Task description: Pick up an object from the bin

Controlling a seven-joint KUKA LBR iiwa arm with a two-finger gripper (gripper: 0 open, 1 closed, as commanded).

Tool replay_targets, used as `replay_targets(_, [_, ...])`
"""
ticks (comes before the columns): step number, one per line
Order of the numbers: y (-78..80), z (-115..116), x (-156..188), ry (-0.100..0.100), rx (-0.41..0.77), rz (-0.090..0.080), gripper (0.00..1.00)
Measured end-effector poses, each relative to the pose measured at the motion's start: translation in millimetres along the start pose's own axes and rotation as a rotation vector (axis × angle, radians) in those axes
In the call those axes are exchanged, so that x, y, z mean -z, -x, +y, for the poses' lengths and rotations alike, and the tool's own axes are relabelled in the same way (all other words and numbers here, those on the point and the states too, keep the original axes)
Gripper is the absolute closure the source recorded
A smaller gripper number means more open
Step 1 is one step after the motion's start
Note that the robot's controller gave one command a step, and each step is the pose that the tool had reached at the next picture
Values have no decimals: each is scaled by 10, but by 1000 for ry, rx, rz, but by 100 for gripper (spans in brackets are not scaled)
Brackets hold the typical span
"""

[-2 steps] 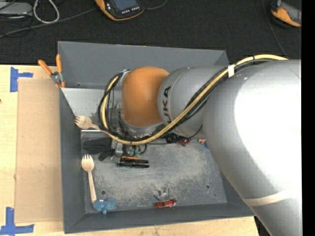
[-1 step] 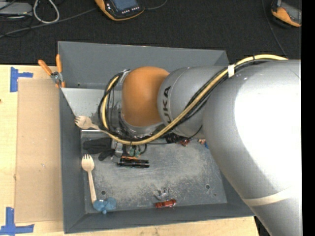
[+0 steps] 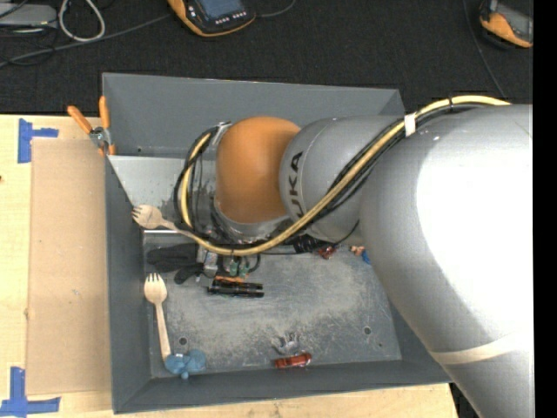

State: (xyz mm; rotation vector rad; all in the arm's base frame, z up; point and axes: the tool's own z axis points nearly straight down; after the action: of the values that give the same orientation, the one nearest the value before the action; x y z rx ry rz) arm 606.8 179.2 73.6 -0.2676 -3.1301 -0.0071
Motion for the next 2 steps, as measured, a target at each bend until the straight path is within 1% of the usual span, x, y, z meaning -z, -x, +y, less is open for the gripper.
replay_targets(1, [-2, -4, 61, 0, -1, 1, 100])
replay_targets(2, [-13, -10, 258, -2, -2, 5, 100])
